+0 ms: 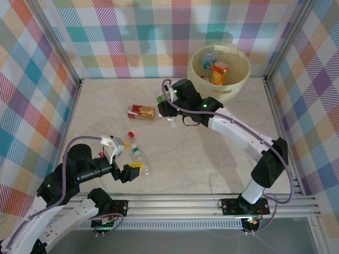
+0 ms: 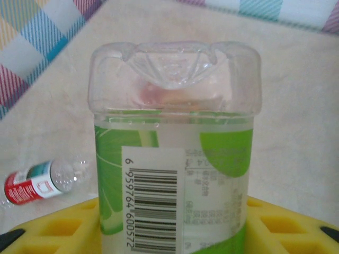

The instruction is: Put the plastic bottles in the bin

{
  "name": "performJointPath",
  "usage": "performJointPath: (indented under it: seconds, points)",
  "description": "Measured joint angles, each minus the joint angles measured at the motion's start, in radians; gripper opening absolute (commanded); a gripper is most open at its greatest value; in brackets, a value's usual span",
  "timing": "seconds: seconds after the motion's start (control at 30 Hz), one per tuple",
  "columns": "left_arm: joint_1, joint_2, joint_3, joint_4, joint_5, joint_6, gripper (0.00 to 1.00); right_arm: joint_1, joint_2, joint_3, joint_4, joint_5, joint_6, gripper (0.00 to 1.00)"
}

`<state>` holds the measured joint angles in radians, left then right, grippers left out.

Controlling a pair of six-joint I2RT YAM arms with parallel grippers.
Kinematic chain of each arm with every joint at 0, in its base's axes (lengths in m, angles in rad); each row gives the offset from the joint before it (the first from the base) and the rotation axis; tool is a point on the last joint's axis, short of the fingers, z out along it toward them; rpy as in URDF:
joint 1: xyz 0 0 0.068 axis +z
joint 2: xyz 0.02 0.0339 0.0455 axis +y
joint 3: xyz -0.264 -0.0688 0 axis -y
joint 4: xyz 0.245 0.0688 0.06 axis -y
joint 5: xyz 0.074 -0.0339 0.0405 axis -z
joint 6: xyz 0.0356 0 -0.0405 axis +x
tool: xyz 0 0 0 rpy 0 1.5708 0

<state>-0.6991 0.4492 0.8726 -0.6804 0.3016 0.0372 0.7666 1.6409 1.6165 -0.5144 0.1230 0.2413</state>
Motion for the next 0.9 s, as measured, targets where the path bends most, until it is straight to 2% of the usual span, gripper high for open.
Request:
performJointPath:
  seconds: [0.43, 0.67, 0.9]
  points:
    - [0.000, 0.000, 0.000, 0.006, 0.000, 0.000, 1.00, -0.160, -0.111, 0.074, 0.074, 0.022, -0.044, 0.53]
    - [0.000, 0.000, 0.000, 0.005, -0.006, 0.000, 1.00, -0.270, -0.113, 0.174, 0.088, 0.101, -0.072, 0.54]
    - [0.000, 0.000, 0.000, 0.005, -0.007, 0.000, 1.00, -0.365, -0.112, 0.192, 0.118, 0.223, -0.090, 0.54]
